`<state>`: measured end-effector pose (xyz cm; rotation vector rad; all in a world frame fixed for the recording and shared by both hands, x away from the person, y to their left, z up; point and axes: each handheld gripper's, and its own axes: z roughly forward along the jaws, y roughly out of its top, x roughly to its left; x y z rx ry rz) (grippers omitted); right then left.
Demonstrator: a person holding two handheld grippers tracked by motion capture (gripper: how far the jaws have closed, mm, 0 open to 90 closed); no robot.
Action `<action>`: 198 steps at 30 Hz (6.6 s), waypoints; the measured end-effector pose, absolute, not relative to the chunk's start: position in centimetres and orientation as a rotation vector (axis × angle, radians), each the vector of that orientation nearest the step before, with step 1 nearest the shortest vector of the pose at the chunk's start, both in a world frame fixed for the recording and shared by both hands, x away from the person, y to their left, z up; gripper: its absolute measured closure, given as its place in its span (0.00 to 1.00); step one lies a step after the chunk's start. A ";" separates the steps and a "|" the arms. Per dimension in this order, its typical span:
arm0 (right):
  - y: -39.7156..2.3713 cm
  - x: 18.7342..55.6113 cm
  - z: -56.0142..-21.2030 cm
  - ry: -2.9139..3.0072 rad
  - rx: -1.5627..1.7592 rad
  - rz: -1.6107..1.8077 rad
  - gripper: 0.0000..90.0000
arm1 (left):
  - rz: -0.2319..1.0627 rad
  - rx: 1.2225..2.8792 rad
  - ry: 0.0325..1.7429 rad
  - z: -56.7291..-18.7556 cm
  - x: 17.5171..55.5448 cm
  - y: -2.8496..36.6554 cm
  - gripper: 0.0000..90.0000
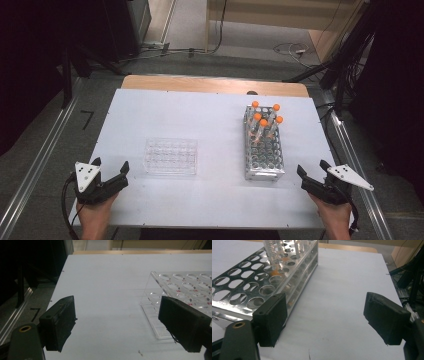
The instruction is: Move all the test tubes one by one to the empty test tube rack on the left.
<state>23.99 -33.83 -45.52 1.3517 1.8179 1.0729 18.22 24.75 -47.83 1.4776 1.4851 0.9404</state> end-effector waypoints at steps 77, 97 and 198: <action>-29.2 29.9 -43.7 1.846 1.309 1.158 0.23 | 0.929 1.456 1.497 -48.0 18.2 24.8 0.16; -28.6 31.9 -43.9 1.832 1.335 1.153 0.25 | 0.921 1.447 1.499 -48.0 18.2 24.9 0.16; -26.6 37.2 -45.9 1.878 1.240 1.138 0.73 | 0.920 1.440 1.506 -48.0 18.2 24.9 0.17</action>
